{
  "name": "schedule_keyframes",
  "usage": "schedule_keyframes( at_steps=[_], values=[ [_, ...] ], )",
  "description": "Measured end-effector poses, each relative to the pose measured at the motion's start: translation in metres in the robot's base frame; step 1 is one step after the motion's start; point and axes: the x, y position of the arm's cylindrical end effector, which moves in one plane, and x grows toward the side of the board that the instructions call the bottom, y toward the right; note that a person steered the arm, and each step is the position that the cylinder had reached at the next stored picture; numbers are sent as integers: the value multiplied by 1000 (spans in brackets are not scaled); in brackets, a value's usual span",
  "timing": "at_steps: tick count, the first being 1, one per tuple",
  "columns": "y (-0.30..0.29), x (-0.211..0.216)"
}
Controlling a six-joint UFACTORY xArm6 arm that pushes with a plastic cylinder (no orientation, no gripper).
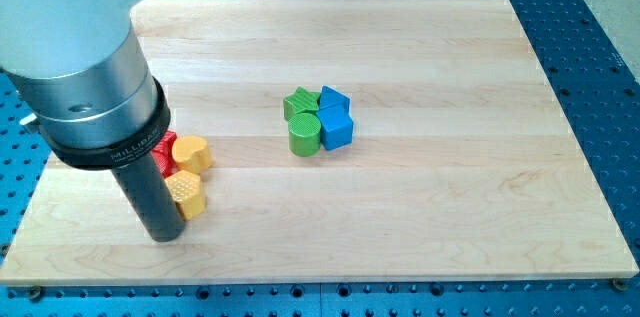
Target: Move the red star into the yellow heart
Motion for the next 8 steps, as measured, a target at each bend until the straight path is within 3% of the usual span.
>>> schedule_keyframes(
  at_steps=[1, 3, 4, 6, 8],
  values=[
    [0, 0],
    [-110, -1],
    [-112, -47],
    [-71, -77],
    [-54, -81]
  ],
)
